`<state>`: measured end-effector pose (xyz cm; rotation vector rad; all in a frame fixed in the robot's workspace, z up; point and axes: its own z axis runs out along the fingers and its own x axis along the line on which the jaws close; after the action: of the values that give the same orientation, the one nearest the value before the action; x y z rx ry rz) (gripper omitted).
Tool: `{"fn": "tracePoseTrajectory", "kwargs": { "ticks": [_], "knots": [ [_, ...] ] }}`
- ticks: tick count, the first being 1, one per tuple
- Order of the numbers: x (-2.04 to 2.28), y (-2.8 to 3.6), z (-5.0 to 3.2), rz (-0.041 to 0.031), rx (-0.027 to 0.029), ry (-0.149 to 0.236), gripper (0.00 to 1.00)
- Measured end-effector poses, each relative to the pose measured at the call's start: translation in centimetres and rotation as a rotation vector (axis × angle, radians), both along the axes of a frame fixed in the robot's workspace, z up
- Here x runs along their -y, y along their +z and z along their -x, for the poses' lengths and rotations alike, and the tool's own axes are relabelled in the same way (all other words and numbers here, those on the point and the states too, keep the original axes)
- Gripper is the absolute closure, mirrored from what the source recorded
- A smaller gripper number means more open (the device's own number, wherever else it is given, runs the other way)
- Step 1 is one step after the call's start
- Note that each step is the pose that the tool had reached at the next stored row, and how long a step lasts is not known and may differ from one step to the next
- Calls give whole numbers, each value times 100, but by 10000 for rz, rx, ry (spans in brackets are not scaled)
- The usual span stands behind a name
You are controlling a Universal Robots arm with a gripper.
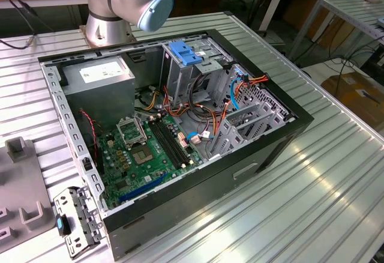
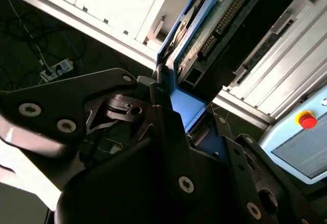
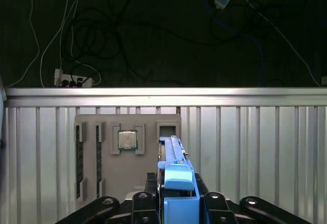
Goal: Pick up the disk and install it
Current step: 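Pick up the disk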
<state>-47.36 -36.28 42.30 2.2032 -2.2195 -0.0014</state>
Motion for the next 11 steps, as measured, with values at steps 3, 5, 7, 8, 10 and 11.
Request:
{"fn": "tracePoseTrajectory", "kwargs": {
  "ticks": [3, 5, 7, 8, 10, 11],
  "knots": [
    [0, 34, 0, 0, 0, 0, 63],
    [0, 48, 0, 0, -1, 0, 63],
    [0, 63, 0, 0, -2, 0, 63],
    [0, 71, 0, 0, -2, 0, 63],
    [0, 86, 0, 0, -3, 1, 63],
    [0, 105, 0, 0, -4, 0, 63]
  ]
}}
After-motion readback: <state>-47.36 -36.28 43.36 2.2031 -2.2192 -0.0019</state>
